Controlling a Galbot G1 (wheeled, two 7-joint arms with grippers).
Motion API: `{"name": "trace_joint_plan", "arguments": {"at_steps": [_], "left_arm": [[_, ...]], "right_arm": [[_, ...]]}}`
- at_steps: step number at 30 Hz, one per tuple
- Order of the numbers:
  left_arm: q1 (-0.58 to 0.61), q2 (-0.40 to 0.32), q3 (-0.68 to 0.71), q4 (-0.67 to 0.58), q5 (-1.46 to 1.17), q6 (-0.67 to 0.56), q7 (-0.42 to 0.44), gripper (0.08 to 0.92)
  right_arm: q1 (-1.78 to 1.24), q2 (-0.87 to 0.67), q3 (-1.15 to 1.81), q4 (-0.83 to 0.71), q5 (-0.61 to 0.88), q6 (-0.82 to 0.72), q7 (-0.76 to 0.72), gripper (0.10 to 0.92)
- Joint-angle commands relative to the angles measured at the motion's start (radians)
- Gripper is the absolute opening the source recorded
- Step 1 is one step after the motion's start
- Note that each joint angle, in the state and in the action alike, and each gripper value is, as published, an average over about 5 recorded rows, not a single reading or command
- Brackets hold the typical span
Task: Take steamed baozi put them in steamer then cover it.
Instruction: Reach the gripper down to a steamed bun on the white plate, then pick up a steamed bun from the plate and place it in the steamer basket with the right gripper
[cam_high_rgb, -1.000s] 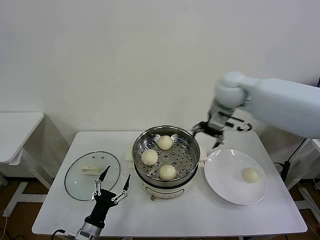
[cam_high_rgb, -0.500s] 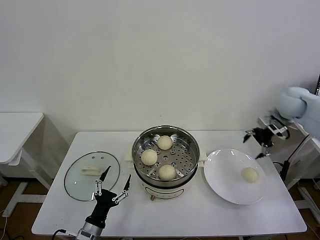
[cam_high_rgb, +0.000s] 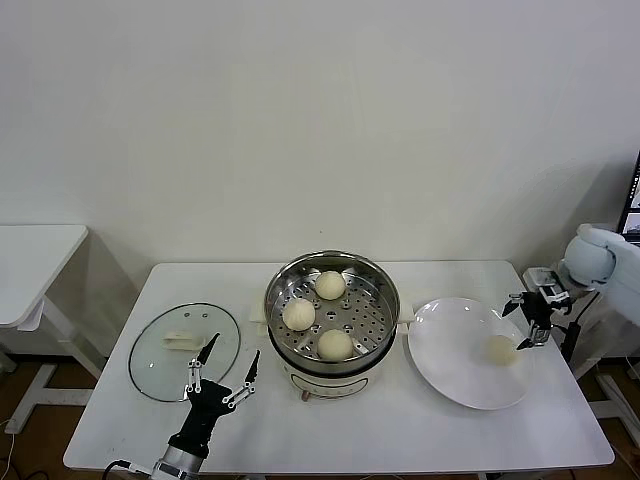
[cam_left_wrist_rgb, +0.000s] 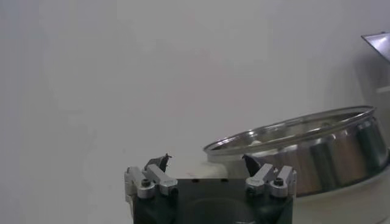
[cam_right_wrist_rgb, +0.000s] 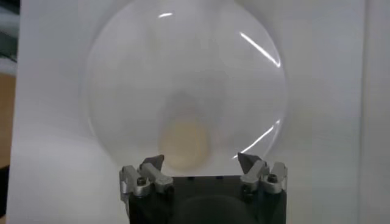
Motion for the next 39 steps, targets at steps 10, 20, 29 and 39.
{"name": "trace_joint_plan", "arguments": {"at_steps": [10,20,29,39], "left_arm": [[0.0,-0.002,-0.003,0.01,0.0,-0.003,0.0,0.823],[-0.001,-0.004,-0.004,0.013,0.0,-0.005,0.0,0.823],[-0.002,-0.004,-0.005,0.012,-0.001,-0.005,-0.001,0.823],[-0.009,0.0,0.002,0.008,-0.001,-0.001,-0.001,0.823]], "right_arm": [[-0.129,0.053,0.083,-0.078,-0.02,-0.018,0.036,0.823],[-0.134,0.06,0.085,-0.092,-0.023,-0.021,0.034,0.812],[-0.13,0.053,0.093,-0.085,-0.025,-0.019,0.035,0.726],[0.175,0.016,-0.074,0.038,0.024,-0.038,-0.121,0.687]]}}
